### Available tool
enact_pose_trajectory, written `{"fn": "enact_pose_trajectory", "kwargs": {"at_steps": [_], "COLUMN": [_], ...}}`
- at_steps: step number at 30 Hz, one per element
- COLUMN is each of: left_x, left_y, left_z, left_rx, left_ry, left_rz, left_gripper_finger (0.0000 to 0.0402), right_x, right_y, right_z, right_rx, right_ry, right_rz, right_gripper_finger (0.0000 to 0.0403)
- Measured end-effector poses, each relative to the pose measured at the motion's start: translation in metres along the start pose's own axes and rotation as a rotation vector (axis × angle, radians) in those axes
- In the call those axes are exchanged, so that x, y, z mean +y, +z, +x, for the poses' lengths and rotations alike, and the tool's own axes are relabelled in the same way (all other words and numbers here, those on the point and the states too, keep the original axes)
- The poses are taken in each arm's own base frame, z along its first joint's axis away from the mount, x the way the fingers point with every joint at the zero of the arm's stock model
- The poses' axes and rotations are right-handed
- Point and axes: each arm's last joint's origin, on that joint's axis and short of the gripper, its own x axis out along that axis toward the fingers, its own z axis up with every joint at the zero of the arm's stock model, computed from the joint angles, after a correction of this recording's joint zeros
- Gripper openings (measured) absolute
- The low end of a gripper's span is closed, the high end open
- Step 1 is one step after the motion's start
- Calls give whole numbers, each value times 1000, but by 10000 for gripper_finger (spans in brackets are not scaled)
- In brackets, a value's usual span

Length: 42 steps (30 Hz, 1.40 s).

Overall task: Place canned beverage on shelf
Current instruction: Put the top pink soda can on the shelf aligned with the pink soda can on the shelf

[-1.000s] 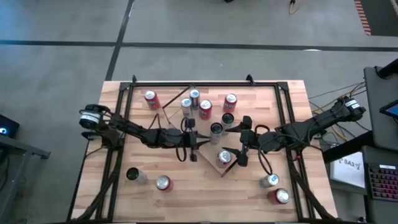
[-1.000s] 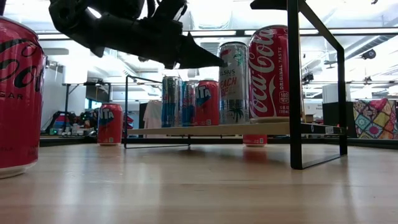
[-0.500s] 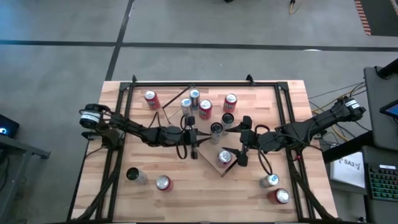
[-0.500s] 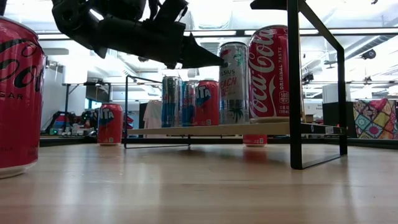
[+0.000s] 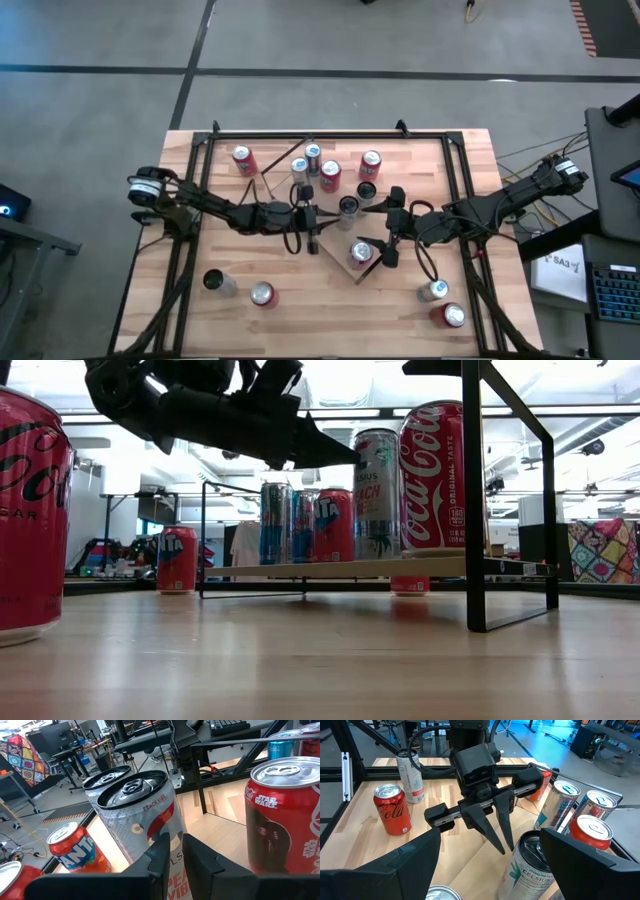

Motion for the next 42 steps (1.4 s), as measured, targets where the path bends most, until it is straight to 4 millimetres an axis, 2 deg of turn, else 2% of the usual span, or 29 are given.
{"fn": "enact_pose_trajectory", "kwargs": {"at_steps": [15,25,31,42], "left_x": [2,-1,-5,-5], "left_y": [0,-9,-15,-15], "left_z": [1,0,5,11], "left_rx": [-1,85,71,3], "left_ry": [9,-27,-44,-18], "left_rz": [-16,81,69,46], "left_gripper_finger": [36,36,36,36], "right_x": [0,0,0,0], "right_y": [0,0,0,0], "right_z": [0,0,0,0], "right_rx": [0,1,0,1], "right_ry": [0,0,0,-1], "right_rz": [7,-4,-6,-11], "right_gripper_finger": [328,328,328,328]}}
